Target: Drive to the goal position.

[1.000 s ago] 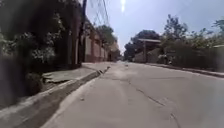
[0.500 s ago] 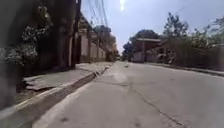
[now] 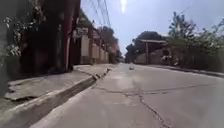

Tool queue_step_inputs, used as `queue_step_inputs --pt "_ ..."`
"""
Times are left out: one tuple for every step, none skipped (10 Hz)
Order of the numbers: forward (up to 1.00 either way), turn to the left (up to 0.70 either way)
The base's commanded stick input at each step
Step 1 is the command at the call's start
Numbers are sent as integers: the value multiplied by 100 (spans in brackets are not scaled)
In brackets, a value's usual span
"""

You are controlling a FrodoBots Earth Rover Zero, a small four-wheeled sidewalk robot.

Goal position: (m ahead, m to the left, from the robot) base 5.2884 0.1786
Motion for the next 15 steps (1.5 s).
queue_step_inputs --pt "100 -38" --pt "100 -38" --pt "100 -38" --pt "100 -37" --pt "100 -18" --pt "100 -3" --pt "100 2" --pt "100 2" --pt "100 2" --pt "100 2" --pt "100 2" --pt "100 2" --pt "100 2" --pt "100 2" --pt "100 2"
